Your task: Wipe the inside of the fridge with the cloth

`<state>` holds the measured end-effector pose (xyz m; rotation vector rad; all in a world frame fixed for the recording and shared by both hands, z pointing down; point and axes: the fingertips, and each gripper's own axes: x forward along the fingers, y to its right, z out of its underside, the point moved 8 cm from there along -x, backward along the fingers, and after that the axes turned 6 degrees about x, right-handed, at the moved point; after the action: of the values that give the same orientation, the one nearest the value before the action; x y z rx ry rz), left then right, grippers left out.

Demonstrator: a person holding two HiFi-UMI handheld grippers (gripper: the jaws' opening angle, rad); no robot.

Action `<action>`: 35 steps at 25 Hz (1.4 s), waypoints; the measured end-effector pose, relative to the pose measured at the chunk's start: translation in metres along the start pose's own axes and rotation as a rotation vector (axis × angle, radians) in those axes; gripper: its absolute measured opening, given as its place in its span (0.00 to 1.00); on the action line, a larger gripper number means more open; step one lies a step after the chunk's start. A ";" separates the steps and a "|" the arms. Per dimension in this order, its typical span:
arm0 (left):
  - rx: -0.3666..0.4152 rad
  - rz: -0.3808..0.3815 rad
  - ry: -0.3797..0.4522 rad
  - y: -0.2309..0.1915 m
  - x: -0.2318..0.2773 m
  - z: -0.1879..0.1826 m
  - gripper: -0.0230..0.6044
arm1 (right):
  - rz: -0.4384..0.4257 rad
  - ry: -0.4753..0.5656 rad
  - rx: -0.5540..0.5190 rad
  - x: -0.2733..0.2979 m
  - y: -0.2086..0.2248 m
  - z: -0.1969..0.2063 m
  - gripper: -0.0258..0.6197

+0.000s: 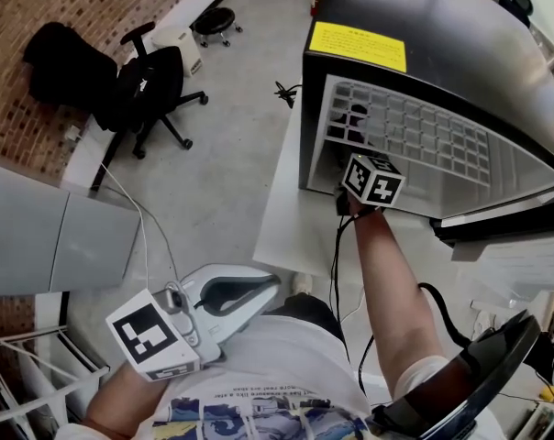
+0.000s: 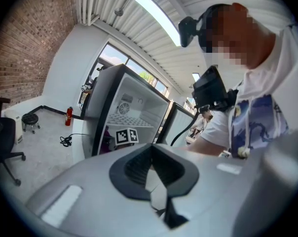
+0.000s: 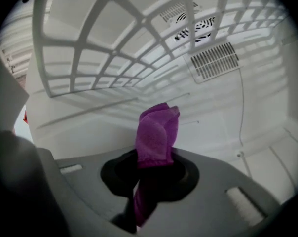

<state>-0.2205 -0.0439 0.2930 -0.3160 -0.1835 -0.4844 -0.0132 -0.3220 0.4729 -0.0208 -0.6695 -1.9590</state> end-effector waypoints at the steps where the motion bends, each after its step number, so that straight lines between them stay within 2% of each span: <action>1: 0.005 0.011 0.001 0.002 0.001 0.000 0.05 | 0.007 0.014 0.005 -0.006 0.002 -0.003 0.12; 5: 0.015 0.066 0.001 0.008 0.008 -0.001 0.05 | 0.060 0.056 0.003 -0.037 0.019 -0.015 0.12; 9: 0.013 0.141 -0.001 0.011 0.028 -0.001 0.05 | 0.160 0.097 -0.032 -0.075 0.048 -0.033 0.12; 16: 0.041 0.248 0.016 0.018 0.062 -0.009 0.05 | 0.465 0.116 -0.206 -0.140 0.112 -0.051 0.12; 22: 0.062 0.259 0.001 0.016 0.075 -0.013 0.05 | 0.697 0.013 -0.312 -0.146 0.145 -0.038 0.12; 24: 0.068 0.249 -0.006 0.014 0.076 -0.014 0.05 | 0.717 -0.030 -0.311 -0.138 0.150 -0.028 0.12; 27: 0.059 0.219 -0.018 0.008 0.070 -0.014 0.05 | 0.692 -0.081 -0.287 -0.126 0.155 -0.009 0.12; 35: 0.039 0.177 -0.025 -0.002 0.060 -0.013 0.05 | 0.586 -0.098 -0.268 -0.096 0.132 0.005 0.12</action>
<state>-0.1681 -0.0759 0.2959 -0.2969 -0.1871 -0.3021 0.1416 -0.2832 0.5067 -0.4331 -0.3973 -1.4689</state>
